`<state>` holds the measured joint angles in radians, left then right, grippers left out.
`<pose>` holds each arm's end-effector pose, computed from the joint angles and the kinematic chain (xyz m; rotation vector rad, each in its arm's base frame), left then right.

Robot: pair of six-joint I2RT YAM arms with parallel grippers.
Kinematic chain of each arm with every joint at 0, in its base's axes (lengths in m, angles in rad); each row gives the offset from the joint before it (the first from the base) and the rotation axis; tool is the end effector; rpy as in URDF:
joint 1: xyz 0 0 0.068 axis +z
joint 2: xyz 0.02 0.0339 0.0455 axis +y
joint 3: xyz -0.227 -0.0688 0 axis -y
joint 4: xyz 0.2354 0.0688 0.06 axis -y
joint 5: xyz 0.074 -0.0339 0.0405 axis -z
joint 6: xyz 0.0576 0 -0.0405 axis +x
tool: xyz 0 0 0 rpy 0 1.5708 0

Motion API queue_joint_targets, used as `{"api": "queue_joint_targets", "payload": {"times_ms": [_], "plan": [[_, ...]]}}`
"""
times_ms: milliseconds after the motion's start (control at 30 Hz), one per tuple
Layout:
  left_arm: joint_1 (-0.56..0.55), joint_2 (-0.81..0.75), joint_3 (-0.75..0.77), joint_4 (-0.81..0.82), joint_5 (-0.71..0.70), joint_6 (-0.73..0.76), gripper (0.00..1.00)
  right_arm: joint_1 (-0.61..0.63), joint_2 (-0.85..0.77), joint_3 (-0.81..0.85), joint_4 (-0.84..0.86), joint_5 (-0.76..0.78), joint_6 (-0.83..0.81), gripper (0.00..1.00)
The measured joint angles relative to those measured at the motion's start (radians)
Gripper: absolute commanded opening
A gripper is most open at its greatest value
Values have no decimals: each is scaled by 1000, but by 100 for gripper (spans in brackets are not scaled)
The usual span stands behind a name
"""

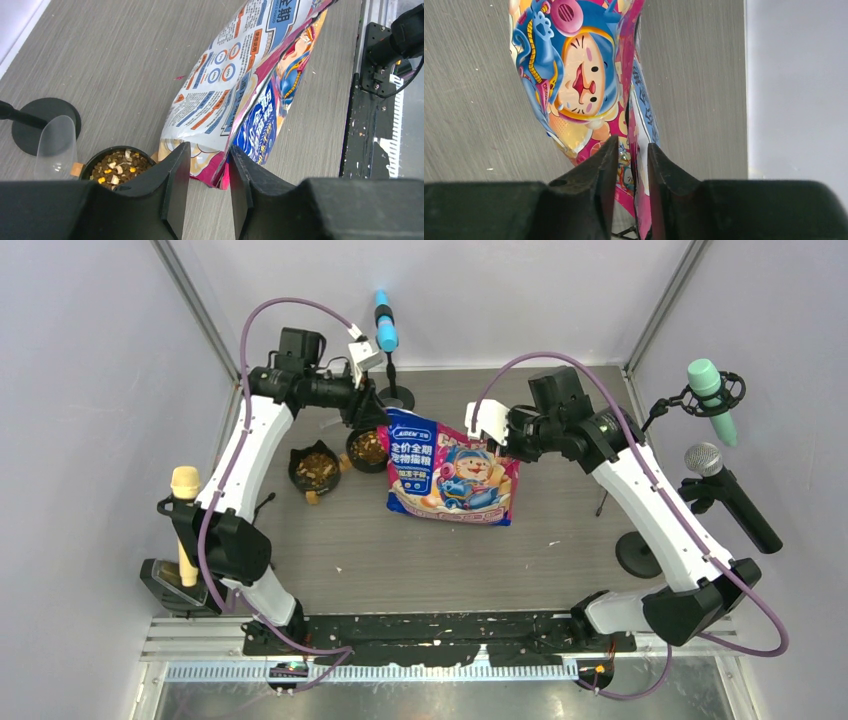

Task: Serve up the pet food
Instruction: Close the pet food bag at the center of the board.

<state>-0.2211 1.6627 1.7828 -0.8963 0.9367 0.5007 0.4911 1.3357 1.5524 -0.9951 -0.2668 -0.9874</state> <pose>0.3259 -0.1208 0.3516 1.1485 1.7915 -0.9211 0.2365 0.1437 0.3525 -1.6536 1.6211 0.0632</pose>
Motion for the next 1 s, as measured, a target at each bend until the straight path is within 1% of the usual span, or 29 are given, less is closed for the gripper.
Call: {"api": "queue_joint_targets", "payload": {"times_ms": [33,67,100,133,167,233,367,433,533,600,633,700,767,800,867,900,1000], "plan": [[0,0,4,-2,-2,0,39,1,2,4,-2,8,8,47],[0,0,7,-3,-3,0,40,1,3,5,-4,10,19,51],[0,0,10,-3,-3,0,41,2,4,6,-4,12,24,60],[0,0,14,-4,-3,1,41,3,5,9,-4,13,31,64],[0,0,18,-4,-3,1,41,3,6,10,-2,12,37,72],[1,0,25,-5,-3,3,41,7,11,14,0,9,48,80],[1,0,27,-10,-3,5,42,32,29,15,31,-10,65,81],[1,0,27,-13,-3,5,42,52,43,12,79,-29,82,78],[1,0,27,-13,-3,5,42,77,59,0,171,-69,108,60],[1,0,27,-13,-3,5,42,90,75,-3,219,-91,126,54],[1,0,27,-13,-3,4,42,97,86,-3,242,-101,134,53],[1,0,27,-12,-3,3,41,105,112,-2,268,-116,148,48],[1,0,24,-10,-2,2,39,111,138,-2,268,-126,153,40],[1,0,22,-8,-2,1,36,113,148,-2,266,-128,151,33],[1,0,17,-7,0,-1,31,116,163,-2,260,-133,153,24],[1,0,14,-7,2,-1,27,117,164,-2,257,-135,152,19],[1,0,14,-13,9,-1,9,119,163,0,258,-138,152,12]]}}
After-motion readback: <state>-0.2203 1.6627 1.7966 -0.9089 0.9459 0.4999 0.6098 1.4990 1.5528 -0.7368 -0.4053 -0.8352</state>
